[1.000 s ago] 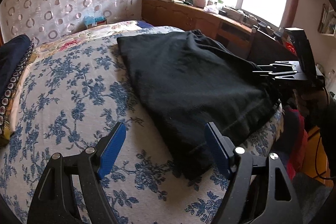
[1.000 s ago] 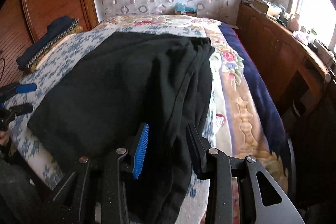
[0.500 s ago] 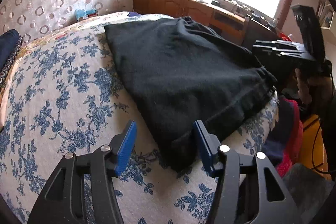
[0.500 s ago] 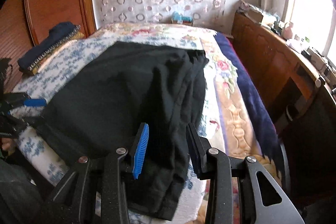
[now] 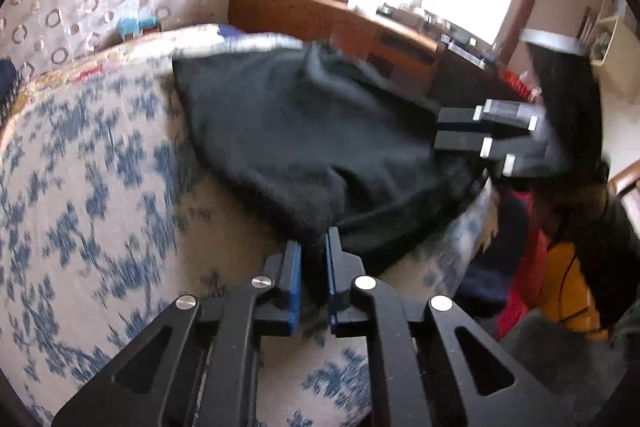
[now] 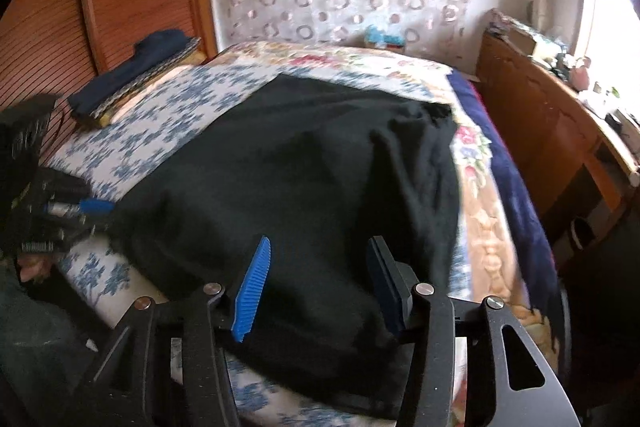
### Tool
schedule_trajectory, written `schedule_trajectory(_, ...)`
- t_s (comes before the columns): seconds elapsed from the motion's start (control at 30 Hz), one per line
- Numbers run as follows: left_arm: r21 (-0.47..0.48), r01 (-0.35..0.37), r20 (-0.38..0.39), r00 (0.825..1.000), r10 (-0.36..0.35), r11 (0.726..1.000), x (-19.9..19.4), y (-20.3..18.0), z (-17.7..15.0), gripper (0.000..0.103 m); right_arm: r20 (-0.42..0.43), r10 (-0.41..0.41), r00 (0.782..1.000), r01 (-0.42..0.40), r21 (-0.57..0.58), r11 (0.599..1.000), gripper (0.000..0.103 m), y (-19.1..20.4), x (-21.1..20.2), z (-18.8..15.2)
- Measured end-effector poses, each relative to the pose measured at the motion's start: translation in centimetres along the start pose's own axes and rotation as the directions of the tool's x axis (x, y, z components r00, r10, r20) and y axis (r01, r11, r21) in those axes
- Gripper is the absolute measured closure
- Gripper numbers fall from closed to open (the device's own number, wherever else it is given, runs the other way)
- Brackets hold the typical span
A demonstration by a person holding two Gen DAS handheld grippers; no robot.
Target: Fold small clothes
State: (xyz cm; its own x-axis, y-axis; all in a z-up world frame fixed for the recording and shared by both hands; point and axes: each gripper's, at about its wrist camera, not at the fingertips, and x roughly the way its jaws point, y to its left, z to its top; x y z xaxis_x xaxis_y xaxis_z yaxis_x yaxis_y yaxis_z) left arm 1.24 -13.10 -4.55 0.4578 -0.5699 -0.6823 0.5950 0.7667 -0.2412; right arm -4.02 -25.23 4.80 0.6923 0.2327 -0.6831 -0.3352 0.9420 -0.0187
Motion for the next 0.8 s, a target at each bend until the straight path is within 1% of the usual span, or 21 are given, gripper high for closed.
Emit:
schedule_trajectory(0.07,0.002,0.002,0.04,0.999,-0.003,1.0,-0.8,-0.2,1.3,0.093,-0.019,0.032,0.999,-0.033,-0.021,0.999,0.05,0.8,0.4,-0.1)
schedule_trajectory(0.17,0.034,-0.024,0.099,0.995,0.021,0.999,-1.9,-1.2,3.5,0.093,-0.037,0.08,0.996,-0.081,-0.034,0.996,0.05,1.4,0.4,-0.2)
schedule_trajectory(0.2,0.043,-0.029,0.111,0.993,0.024,0.999,-2.1,-1.4,4.1,0.093,-0.041,0.084,0.996,-0.086,-0.043,0.995,0.05,1.6,0.4,-0.1)
schedule_trajectory(0.27,0.056,-0.032,0.127,0.992,0.025,0.998,-2.2,-1.8,5.0,0.093,-0.037,0.081,0.996,-0.083,-0.053,0.995,0.049,1.8,0.0,-0.1)
schedule_trajectory(0.33,0.065,-0.04,0.138,0.99,0.03,0.997,-2.3,-2.0,5.8,0.093,-0.031,0.095,0.995,-0.097,-0.052,0.994,0.048,1.7,-0.6,-0.1)
schedule_trajectory(0.5,0.066,-0.055,0.154,0.987,0.045,0.996,-1.9,-1.7,7.2,0.093,-0.039,0.117,0.992,-0.119,-0.072,0.99,0.046,2.3,-0.9,-0.6)
schedule_trajectory(0.63,0.057,-0.06,0.151,0.987,0.051,0.997,-1.5,-1.2,7.2,0.093,-0.08,0.092,0.993,-0.1,-0.093,0.991,0.045,2.5,0.2,-1.3)
schedule_trajectory(0.8,0.047,-0.065,0.147,0.988,0.057,0.997,-1.4,-0.8,6.8,0.093,-0.102,-0.003,0.995,-0.006,-0.082,0.997,0.045,1.0,1.6,-1.5)
